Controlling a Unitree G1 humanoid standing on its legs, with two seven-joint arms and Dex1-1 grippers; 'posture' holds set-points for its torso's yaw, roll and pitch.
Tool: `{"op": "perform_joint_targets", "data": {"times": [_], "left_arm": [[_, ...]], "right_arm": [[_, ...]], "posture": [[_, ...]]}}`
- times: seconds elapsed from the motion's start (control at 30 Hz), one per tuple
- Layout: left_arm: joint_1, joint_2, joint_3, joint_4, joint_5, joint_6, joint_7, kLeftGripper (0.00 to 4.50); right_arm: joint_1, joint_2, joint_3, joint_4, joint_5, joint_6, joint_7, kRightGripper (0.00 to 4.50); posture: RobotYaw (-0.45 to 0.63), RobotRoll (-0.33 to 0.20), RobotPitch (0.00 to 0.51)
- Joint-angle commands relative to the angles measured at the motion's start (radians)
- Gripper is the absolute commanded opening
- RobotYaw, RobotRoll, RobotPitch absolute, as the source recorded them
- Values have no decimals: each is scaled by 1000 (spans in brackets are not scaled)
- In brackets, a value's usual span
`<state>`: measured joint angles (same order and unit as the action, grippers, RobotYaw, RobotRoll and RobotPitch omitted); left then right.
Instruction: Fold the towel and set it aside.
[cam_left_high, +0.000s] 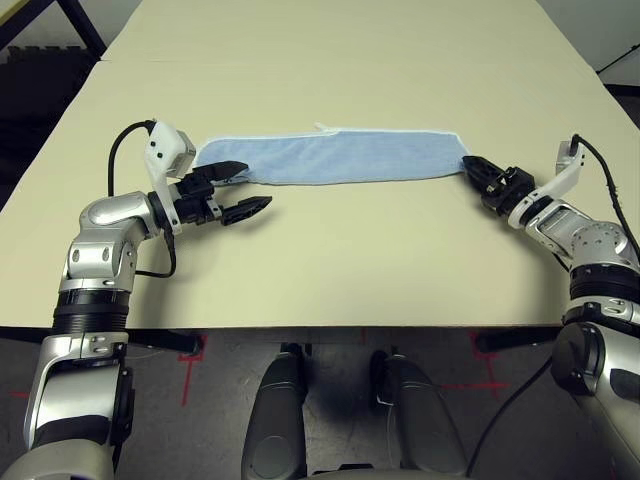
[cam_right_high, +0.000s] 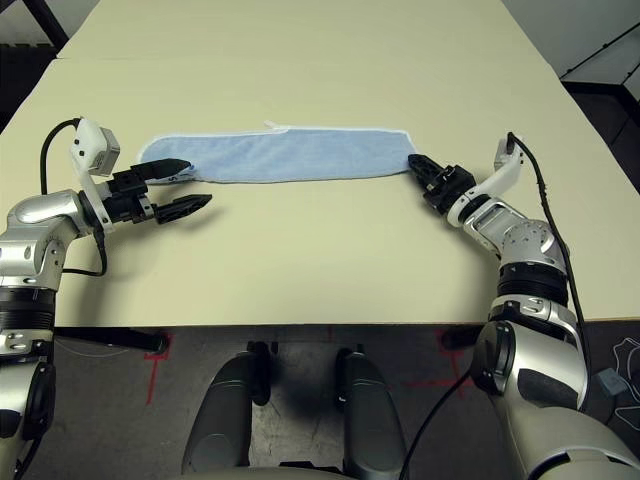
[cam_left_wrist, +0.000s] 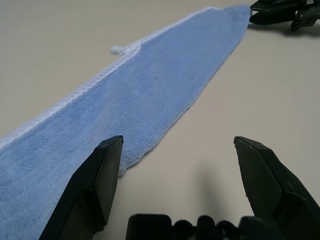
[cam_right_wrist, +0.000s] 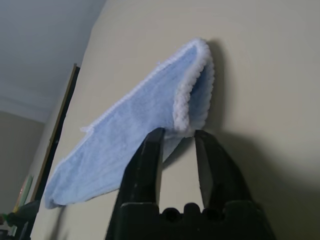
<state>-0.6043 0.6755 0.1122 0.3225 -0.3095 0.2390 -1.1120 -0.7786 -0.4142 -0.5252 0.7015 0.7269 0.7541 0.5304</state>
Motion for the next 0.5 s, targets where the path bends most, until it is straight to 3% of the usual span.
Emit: {"op": "perform_joint_targets", "data": {"times": [0.03,0.07,0.5], "left_arm": [[22,6,-15,-21,0,4,-4,4500],[23,6,-16,-23,0,5,-4,4500],[14,6,-27,-13,2,0,-8,4500]], "right_arm": [[32,10,1,21,-12,3,-20,256],[33,10,0,19,-11,3,-20,38],[46,-21,-21,-28,24,69,-38,38]], "posture": [[46,0,192],[46,0,192],[37,0,185]]}}
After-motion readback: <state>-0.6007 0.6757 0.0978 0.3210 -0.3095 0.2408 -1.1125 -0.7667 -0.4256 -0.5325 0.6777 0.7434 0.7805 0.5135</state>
